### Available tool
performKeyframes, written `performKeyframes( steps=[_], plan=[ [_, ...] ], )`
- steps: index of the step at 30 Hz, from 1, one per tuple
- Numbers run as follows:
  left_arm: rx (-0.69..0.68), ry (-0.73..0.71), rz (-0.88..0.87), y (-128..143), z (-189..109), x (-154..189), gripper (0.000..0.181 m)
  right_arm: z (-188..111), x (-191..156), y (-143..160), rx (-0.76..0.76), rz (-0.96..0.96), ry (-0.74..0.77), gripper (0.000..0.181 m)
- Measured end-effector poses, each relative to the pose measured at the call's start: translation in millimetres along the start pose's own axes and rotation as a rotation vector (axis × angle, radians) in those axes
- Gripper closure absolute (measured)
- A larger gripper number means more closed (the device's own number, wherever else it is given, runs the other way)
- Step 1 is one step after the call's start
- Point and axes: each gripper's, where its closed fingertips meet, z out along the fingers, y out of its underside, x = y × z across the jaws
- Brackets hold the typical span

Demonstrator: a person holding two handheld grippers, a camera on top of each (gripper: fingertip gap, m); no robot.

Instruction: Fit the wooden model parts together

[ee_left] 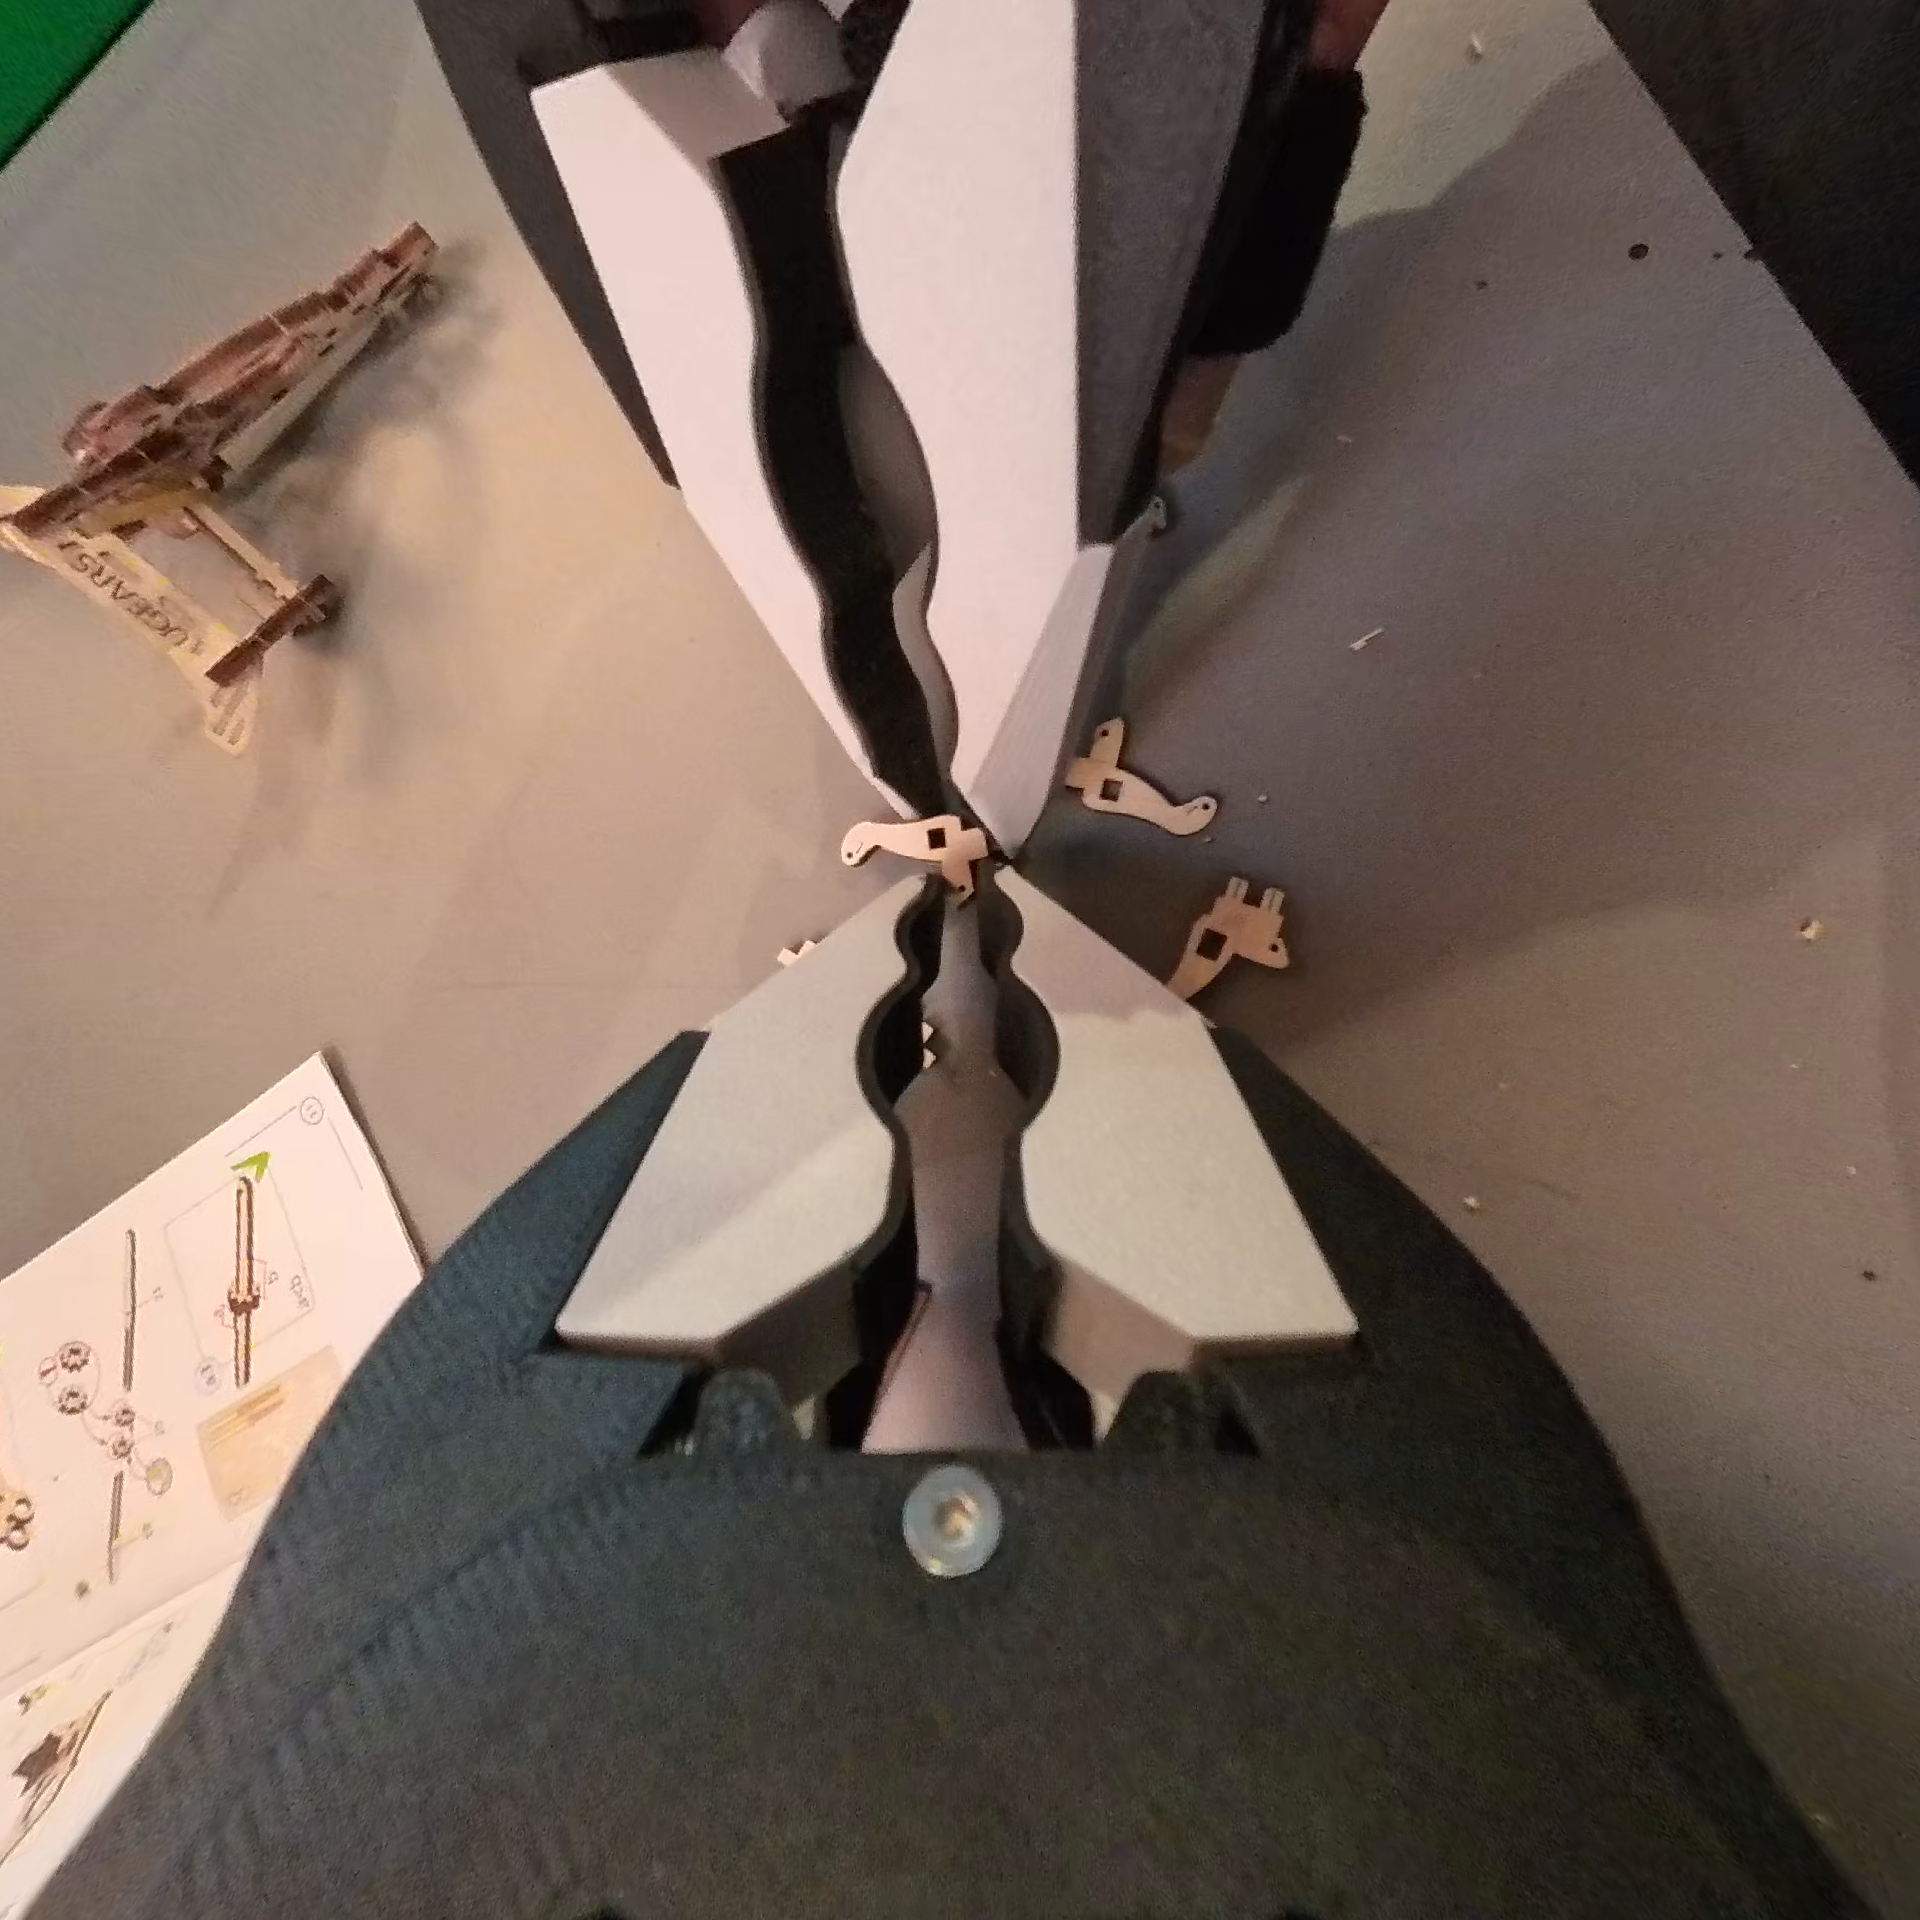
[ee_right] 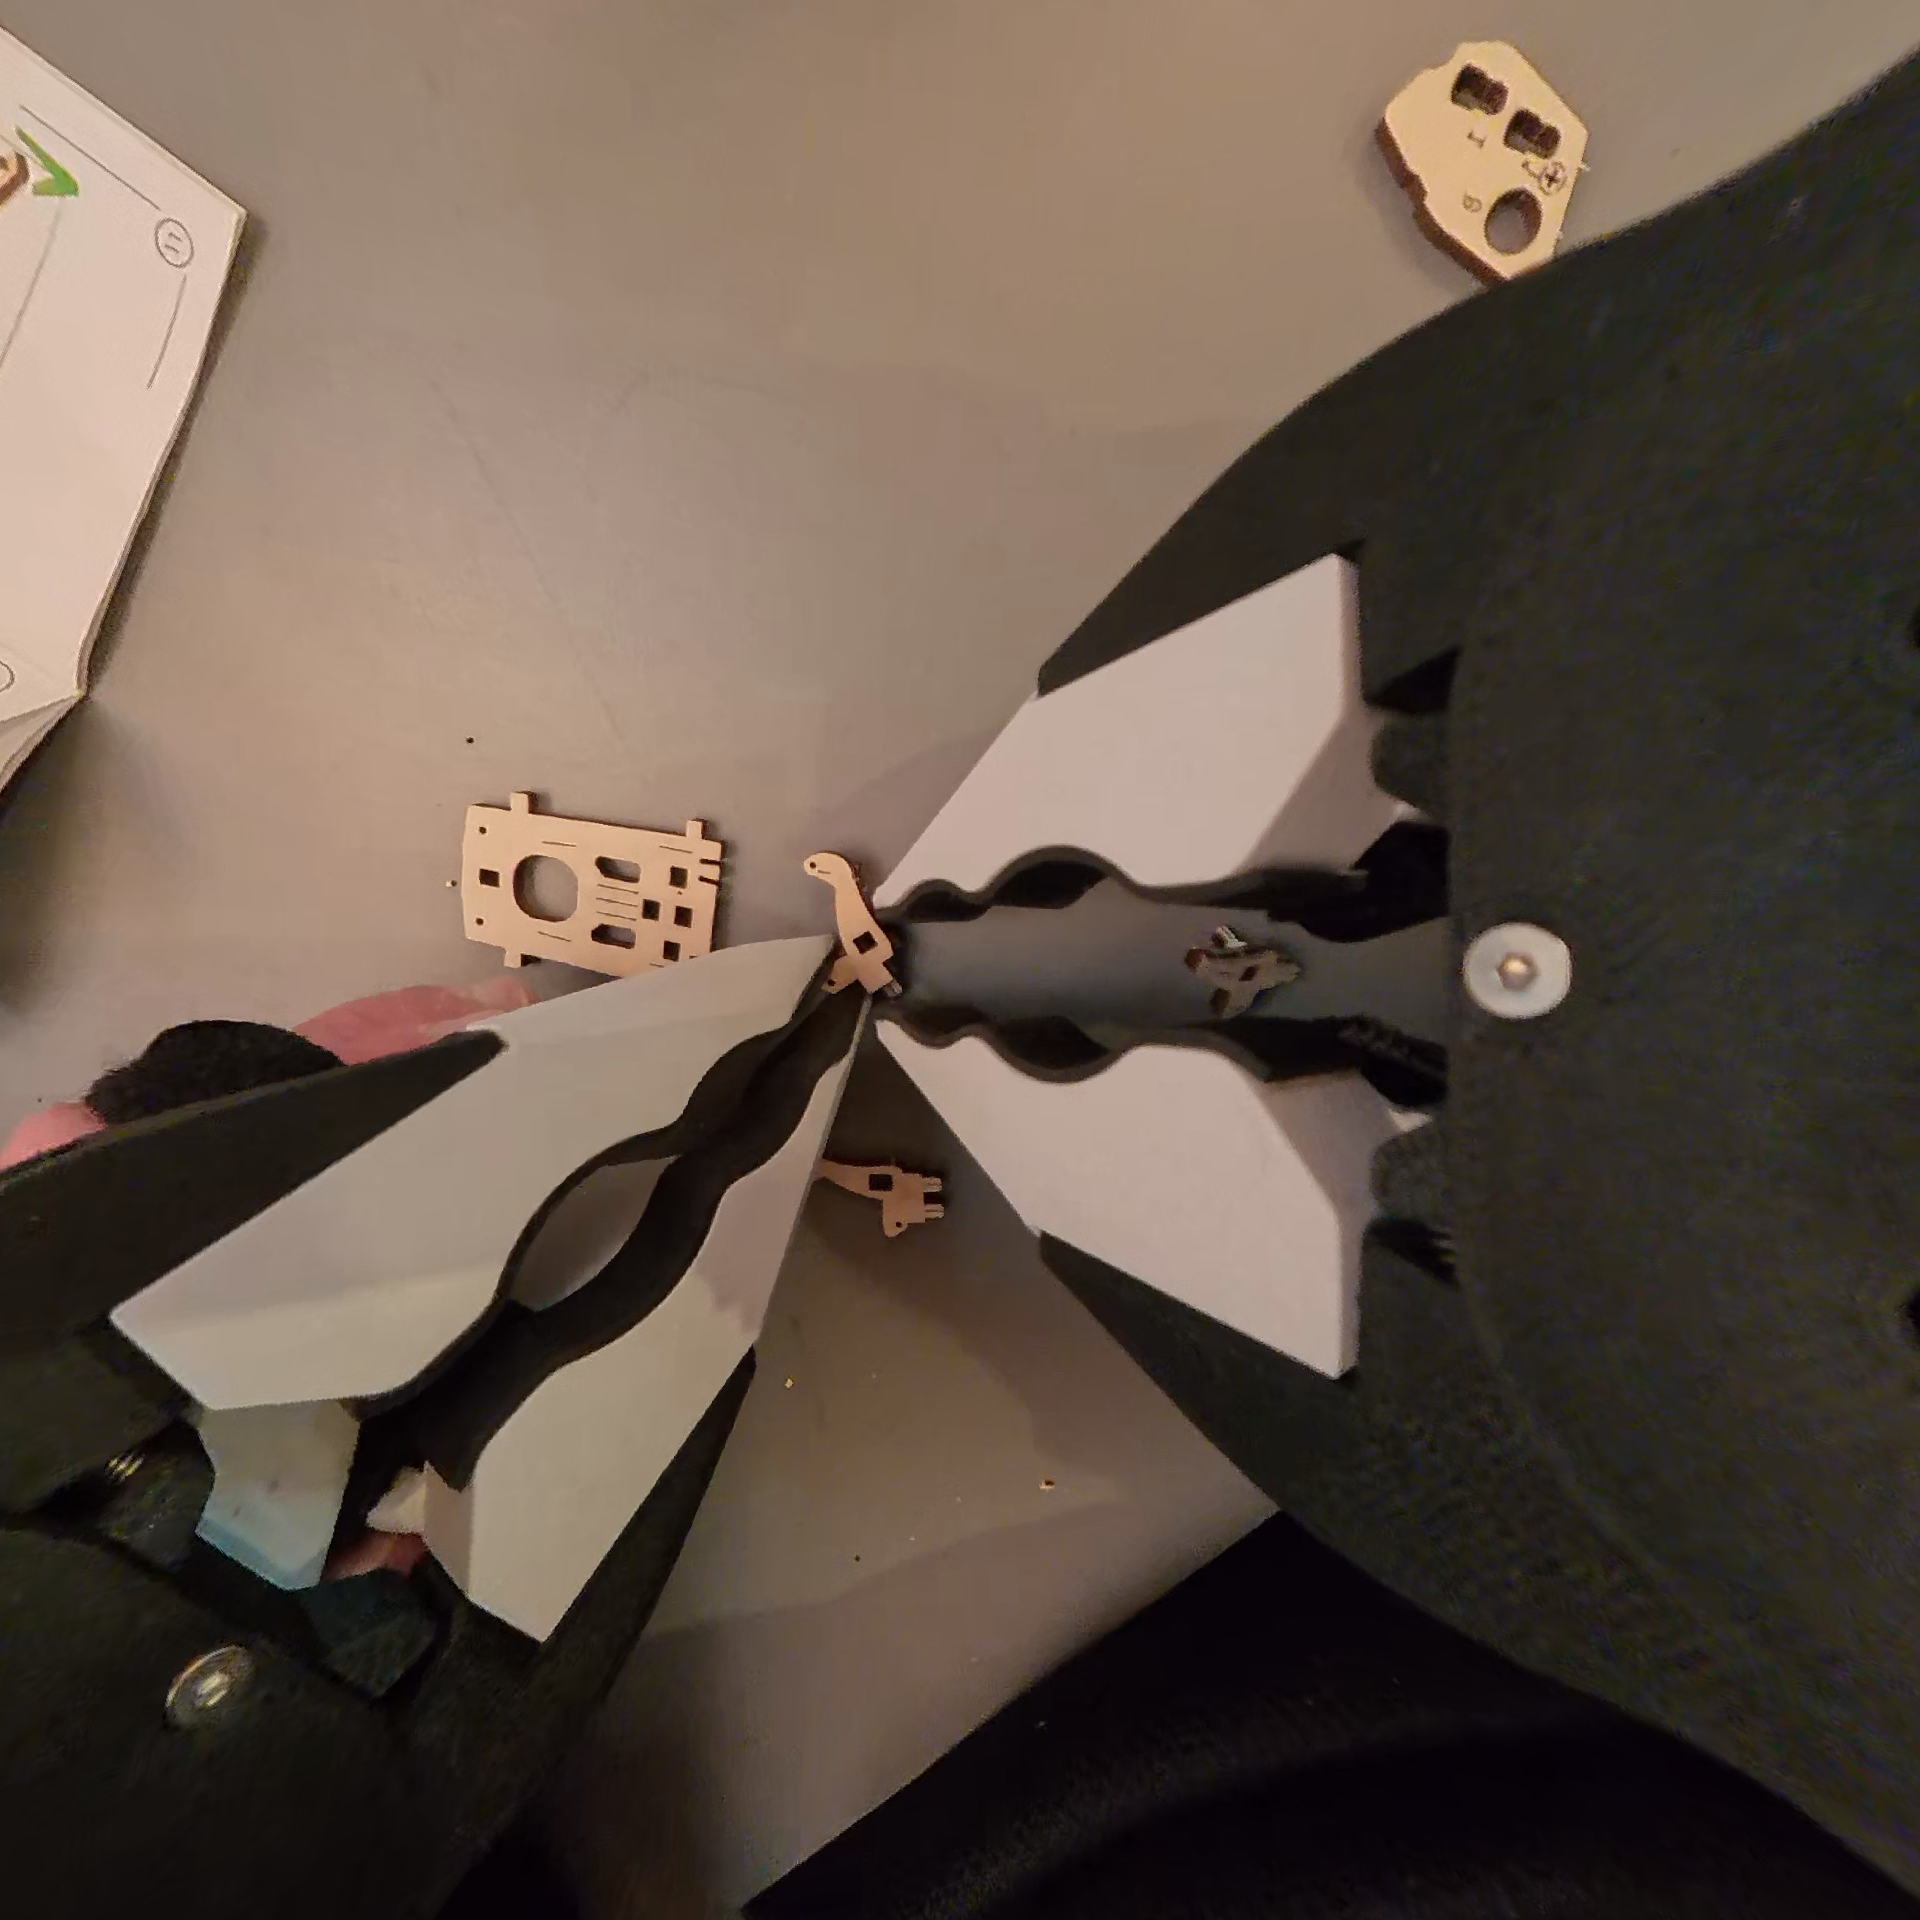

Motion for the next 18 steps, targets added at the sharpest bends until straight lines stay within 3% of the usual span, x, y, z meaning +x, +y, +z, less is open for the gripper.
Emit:
performKeyframes(
  steps=[18],
  plan=[
    [0.0, -0.004, 0.0, 0.1, -1.5, 0.1, 0.175, -1.7, -1.0, -0.6, 0.002, -0.001, -0.01, 0.169]
  ],
)
